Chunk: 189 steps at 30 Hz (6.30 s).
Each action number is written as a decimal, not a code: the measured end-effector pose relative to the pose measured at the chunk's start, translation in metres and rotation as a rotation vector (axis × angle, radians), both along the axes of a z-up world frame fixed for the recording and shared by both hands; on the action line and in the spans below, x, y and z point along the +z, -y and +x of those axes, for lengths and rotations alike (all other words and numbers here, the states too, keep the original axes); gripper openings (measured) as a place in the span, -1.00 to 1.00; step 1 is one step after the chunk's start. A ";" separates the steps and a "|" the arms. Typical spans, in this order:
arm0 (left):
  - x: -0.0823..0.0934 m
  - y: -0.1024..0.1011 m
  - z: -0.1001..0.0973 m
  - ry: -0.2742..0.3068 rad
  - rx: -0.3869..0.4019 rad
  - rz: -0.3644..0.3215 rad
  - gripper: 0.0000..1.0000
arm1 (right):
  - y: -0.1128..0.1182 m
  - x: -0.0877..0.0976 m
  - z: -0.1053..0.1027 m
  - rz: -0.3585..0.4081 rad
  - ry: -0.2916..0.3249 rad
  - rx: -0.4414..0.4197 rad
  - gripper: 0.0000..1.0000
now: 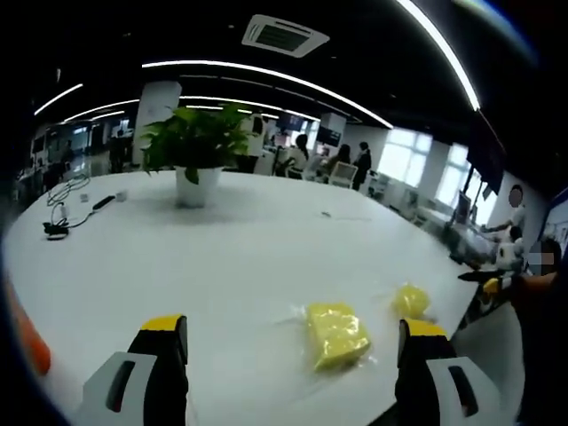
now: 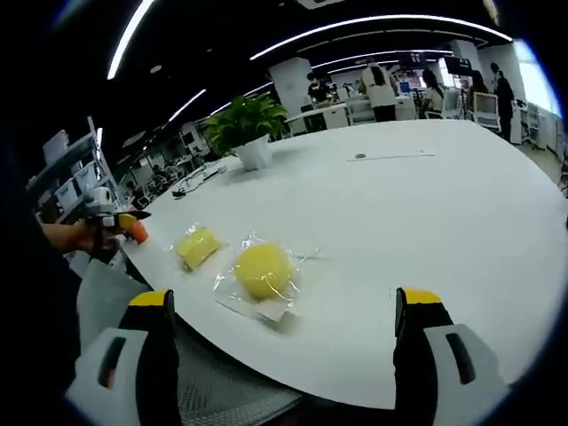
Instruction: Compare the silicone blocks by pressing each to a similar depth, holding the contact briefly, and releasing to observe deformation and rebound differences across the visible hardness samples.
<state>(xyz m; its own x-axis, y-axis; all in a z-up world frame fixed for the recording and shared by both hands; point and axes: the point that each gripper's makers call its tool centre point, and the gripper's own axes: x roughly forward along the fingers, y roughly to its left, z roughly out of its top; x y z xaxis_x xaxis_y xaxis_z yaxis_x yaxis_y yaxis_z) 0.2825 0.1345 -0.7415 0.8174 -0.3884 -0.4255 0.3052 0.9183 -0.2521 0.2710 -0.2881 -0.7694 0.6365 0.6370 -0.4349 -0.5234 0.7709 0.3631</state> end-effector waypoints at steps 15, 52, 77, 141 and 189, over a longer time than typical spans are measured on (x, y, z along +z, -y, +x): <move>0.000 0.003 -0.016 -0.009 0.007 -0.010 1.00 | -0.001 -0.004 -0.002 -0.088 0.003 0.019 0.93; 0.027 -0.001 0.013 0.029 -0.041 0.015 1.00 | -0.002 0.030 0.003 -0.078 0.055 0.009 0.93; -0.045 0.022 0.074 -0.121 -0.105 -0.106 0.84 | 0.001 0.018 0.006 -0.067 0.013 -0.032 0.93; -0.029 0.073 0.080 -0.163 -0.077 -0.433 -1.00 | -0.019 0.004 0.004 -0.100 -0.011 0.038 0.93; 0.110 0.083 0.076 0.133 -0.303 -0.173 -1.00 | -0.026 0.028 0.008 -0.072 0.062 0.064 0.93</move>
<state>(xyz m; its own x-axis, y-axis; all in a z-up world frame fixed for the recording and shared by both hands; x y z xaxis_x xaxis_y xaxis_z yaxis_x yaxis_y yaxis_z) 0.3581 0.0515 -0.6313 0.6977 -0.6783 -0.2303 0.5975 0.7284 -0.3353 0.2791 -0.2621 -0.7415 0.6222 0.6458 -0.4424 -0.5924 0.7579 0.2731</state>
